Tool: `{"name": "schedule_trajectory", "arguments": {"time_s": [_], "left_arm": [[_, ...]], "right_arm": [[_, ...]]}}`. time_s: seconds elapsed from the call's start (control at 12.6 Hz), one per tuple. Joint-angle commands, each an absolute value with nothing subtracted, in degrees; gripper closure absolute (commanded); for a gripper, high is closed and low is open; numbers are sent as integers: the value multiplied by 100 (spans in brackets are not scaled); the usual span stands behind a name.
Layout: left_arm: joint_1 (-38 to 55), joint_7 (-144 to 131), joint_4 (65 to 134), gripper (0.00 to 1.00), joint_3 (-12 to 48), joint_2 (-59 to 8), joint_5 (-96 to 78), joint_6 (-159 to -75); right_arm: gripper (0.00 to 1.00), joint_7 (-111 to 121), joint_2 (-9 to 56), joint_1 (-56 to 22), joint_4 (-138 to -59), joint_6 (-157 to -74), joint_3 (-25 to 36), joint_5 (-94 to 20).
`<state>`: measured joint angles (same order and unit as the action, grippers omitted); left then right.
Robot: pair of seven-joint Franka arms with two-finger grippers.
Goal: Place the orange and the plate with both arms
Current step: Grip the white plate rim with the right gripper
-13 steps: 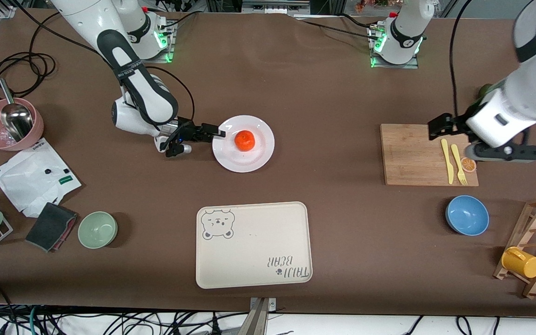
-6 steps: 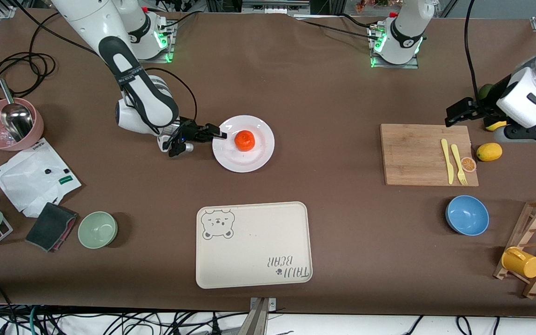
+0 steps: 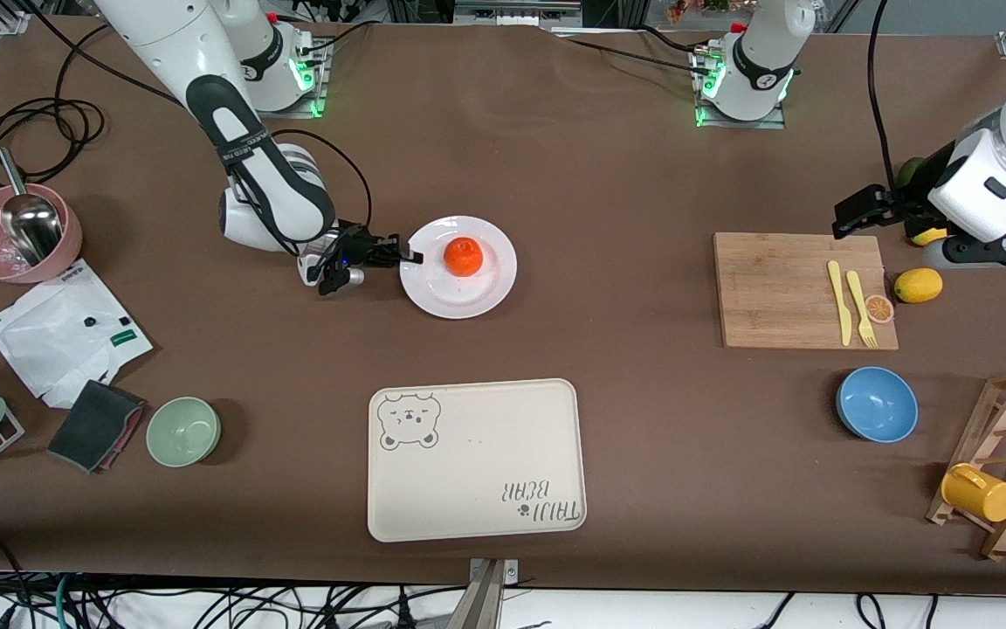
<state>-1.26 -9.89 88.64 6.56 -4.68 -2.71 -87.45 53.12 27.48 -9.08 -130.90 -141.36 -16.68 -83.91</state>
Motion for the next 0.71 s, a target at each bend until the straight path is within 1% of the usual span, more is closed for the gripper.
{"name": "schedule_trajectory", "arguments": {"time_s": [0.0,0.4,0.63], "left_arm": [[-97,-1090,8886,0,633,-439,-369,-8771],[-97,-1090,8894,0,633,-431,-369,-8754],[-97,-1099,8886,0,633,-431,-360,-8754]], "right_arm": [[100,5484,2856,-923,-13069,-14238,-1696,-8517],[100,5092,2936,-914,-12938,-14177,-1696,-8991],[100,4361,2927,-914,-12596,-14159,-1696,-8982]]}}
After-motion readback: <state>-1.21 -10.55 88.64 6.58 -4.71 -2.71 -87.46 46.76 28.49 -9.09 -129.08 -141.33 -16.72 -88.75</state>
